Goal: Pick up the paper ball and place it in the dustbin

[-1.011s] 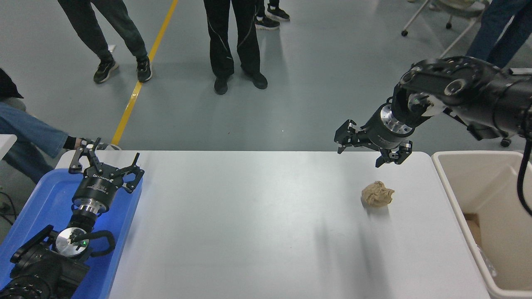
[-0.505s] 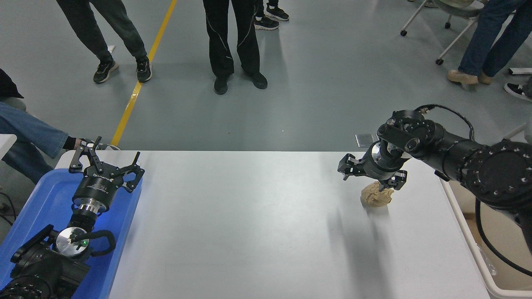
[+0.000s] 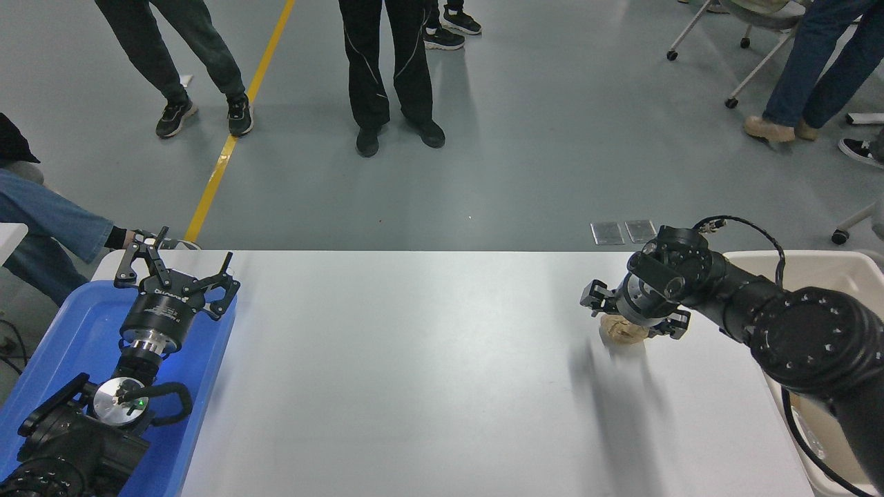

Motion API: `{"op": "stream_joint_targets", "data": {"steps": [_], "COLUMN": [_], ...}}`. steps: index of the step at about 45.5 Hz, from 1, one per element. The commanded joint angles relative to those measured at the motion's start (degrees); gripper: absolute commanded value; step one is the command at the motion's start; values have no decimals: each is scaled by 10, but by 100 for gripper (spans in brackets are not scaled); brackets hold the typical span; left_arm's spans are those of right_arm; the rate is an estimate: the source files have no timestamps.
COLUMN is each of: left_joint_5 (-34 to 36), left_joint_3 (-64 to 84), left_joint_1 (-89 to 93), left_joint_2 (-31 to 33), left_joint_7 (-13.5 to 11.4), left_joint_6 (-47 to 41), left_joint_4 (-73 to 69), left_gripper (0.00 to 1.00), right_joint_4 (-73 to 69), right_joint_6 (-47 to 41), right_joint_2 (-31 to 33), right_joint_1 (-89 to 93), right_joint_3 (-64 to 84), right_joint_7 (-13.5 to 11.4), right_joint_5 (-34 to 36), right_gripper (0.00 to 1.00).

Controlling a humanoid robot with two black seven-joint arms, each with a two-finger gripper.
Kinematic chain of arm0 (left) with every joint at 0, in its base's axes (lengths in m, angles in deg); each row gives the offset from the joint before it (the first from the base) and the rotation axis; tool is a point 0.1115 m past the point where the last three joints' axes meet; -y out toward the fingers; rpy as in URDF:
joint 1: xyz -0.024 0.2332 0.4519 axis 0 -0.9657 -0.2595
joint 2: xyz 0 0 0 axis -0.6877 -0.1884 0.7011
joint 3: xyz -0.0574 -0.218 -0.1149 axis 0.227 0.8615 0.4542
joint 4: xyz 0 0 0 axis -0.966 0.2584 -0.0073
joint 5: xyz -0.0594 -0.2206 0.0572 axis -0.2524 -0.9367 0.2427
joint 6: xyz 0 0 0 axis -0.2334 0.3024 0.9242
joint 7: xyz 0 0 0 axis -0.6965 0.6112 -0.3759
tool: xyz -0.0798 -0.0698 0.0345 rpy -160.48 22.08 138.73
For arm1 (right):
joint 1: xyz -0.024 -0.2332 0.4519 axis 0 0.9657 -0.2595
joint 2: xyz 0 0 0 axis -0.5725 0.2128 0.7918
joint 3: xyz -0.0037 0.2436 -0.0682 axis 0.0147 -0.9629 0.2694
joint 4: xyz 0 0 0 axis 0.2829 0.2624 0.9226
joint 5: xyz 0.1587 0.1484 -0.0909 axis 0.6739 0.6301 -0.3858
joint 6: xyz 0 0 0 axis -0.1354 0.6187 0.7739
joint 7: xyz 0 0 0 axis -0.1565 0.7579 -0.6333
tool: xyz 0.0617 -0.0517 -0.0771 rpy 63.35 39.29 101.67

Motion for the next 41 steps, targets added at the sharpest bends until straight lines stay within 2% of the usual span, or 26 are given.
{"op": "stream_joint_targets", "data": {"steps": [1,6,12,16,20,23,41], "left_joint_5": [0,0,0,0,0,0,0], "left_joint_3": [-1,0,0,-1,0,0,0], "left_joint_1": [0,0,0,-1,0,0,0], "left_joint_2": [0,0,0,0,0,0,0], "left_joint_7": [0,0,0,0,0,0,0], "left_joint_6": [0,0,0,0,0,0,0], "left_joint_4": [-1,-1,0,-1,-1,-1,0], "left_gripper": [99,99,99,99,99,99,99], "right_joint_4": [8,9,8,9,9,9,-15], "right_joint_6": [82,92,92,88,85,84,74], "right_joint_2": [-3,-3,-3,-3,-3,-3,-3], "right_joint_1": [28,29,30,30,30,30,0], "right_joint_3": [-1,-4,-6,-9,-17,-20,-20], "right_joint_7": [6,7,7,7,6,5,4], "right_joint_5": [-1,-1,0,0,0,-1,0], "right_gripper": [99,95,71,41,21,0,0]}}
